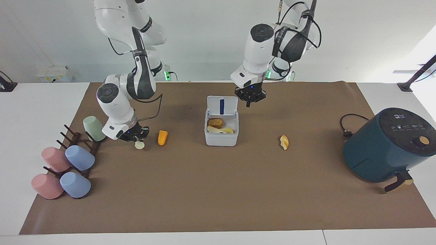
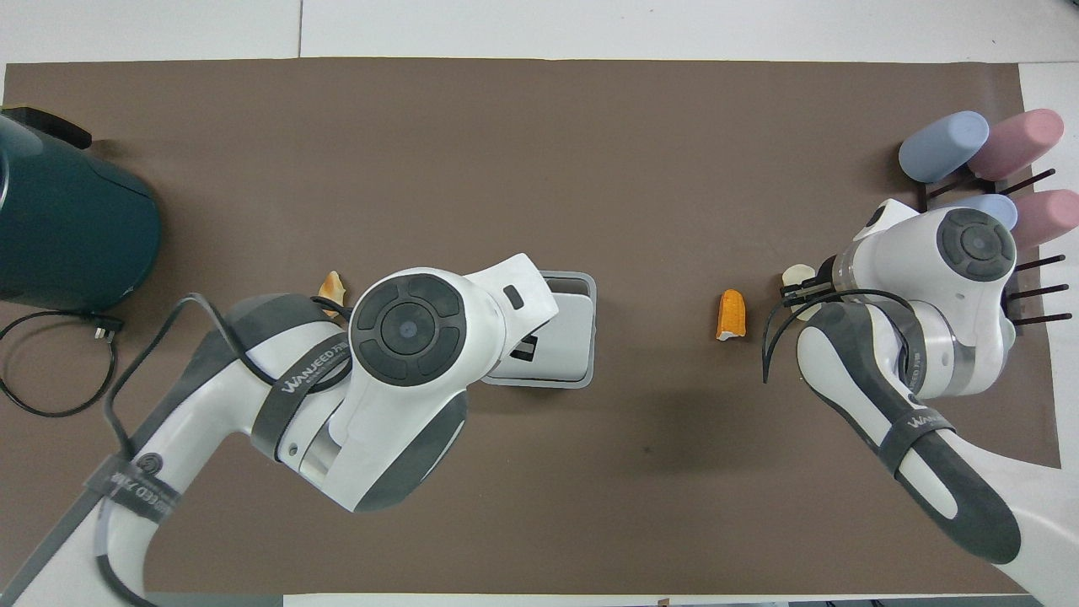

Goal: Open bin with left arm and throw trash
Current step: 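Lift the lid with the left gripper while the right gripper grasps cream snack, then drop cream snack in bin with the right gripper while the left gripper retracts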

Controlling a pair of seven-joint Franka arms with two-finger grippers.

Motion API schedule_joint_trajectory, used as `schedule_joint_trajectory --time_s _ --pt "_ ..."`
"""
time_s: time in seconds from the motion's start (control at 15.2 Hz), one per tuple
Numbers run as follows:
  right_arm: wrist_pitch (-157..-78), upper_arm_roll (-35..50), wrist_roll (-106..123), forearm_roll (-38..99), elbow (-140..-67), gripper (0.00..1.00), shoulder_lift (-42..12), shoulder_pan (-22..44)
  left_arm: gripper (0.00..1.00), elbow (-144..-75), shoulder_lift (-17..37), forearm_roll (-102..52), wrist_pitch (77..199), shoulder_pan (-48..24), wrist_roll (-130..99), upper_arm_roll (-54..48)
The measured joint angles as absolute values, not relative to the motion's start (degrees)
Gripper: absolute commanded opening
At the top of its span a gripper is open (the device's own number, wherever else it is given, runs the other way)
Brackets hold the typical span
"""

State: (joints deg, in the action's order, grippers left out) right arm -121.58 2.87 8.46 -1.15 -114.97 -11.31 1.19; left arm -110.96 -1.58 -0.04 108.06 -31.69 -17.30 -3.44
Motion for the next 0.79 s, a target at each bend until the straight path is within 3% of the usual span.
schedule_joint_trajectory --time_s 0.2,0.33,0.4,0.53,0.66,0.72,0.79 --pt "-108.83 3.17 -1.58 0.58 -102.51 0.0 -11.44 8.57 0.0 -111.19 -4.61 -0.04 104.9 -26.13 -14.38 -3.17" --pt "-107.15 3.41 -14.79 3.17 -98.53 0.0 -11.76 16.41 0.0 -111.22 -5.84 -0.04 103.64 -21.97 -13.35 -2.87" --pt "-107.53 3.52 -21.7 4.36 -97.87 0.0 -12.09 20.24 0.06 -111.15 -6.19 -0.04 103.27 -19.94 -13.18 -2.74" --pt "-110.26 3.65 -34.09 7.22 -97.79 0.0 -13.09 25.99 0.58 -109.92 -6.59 -0.04 101.47 -15.68 -12.17 -2.57" --pt "-112.19 3.68 -41.09 9.32 -97.98 0.0 -14.21 28.43 0.76 -107.68 -6.78 -0.03 100.06 -11.33 -8.81 -2.45" --pt "-112.58 3.66 -42.4 10.19 -98.31 0.0 -14.54 28.72 0.92 -106.37 -6.82 -0.03 99.49 -9.11 -6.4 -2.39" --pt "-113.03 3.66 -43.05 10.59 -98.85 0.06 -14.62 28.82 0.93 -105.03 -6.82 -0.03 98.78 -7.2 -4.47 -2.34"
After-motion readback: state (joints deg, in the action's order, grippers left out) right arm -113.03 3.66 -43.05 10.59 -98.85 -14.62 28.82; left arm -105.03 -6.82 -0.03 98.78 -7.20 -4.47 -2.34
